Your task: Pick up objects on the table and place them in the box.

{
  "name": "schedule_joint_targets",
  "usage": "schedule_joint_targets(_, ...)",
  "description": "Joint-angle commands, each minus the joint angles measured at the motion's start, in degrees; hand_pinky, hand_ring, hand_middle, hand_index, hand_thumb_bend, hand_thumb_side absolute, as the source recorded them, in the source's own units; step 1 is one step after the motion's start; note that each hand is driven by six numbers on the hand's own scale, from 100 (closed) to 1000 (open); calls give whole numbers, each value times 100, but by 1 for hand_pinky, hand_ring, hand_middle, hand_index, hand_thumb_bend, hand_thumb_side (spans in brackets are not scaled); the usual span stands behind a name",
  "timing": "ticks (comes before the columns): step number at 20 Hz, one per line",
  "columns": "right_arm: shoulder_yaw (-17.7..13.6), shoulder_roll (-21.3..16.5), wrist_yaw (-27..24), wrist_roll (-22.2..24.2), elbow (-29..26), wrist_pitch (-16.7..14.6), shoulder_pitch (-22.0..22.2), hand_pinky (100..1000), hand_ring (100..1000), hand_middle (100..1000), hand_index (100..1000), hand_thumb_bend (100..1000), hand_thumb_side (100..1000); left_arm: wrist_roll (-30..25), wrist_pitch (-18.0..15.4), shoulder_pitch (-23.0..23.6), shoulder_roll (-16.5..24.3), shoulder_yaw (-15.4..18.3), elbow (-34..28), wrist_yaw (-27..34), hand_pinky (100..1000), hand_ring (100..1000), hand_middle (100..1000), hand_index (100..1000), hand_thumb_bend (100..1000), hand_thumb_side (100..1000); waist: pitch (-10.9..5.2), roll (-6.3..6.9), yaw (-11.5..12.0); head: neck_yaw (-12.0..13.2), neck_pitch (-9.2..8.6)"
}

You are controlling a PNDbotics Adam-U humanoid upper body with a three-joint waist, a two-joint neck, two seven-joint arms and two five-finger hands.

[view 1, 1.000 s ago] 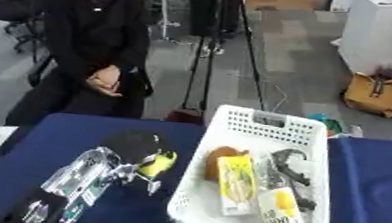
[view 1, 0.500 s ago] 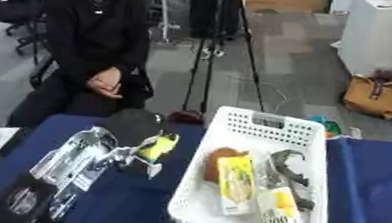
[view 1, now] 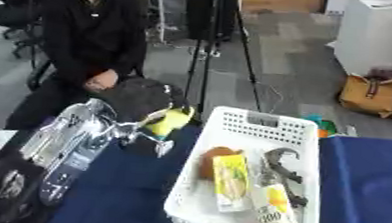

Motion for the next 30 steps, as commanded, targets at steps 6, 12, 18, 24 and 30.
schedule_joint_targets(6,39,-76,-74,32,-133,5,-10,592,529,492,655,100,884,-134,-54,-608,-206,-74,-115,229,428,612,660,794,100,182,-186,22,-53,75,92)
schedule_joint_targets(12,73,-52,-112,74,-133,-10,-18,591,529,491,655,100,884,60,-60,-964,-670,-243,585,334,426,593,648,787,100,329,-192,47,-148,127,62)
schedule_joint_targets(18,86,-38,-139,105,-133,-21,-25,591,528,491,656,100,884,483,-129,-1169,-977,-327,1458,299,423,582,643,785,100,333,-182,58,-200,144,32)
schedule_joint_targets(24,110,-14,-168,136,-133,-37,-51,591,529,491,656,100,885,886,-194,-1331,-1336,-438,2361,240,423,581,647,775,100,322,-170,58,-255,182,-9)
schedule_joint_targets(30,121,-1,-182,143,-133,-43,-73,591,529,491,656,100,885,1032,-180,-1365,-1540,-464,3026,360,486,644,730,883,100,257,-158,58,-289,188,-26)
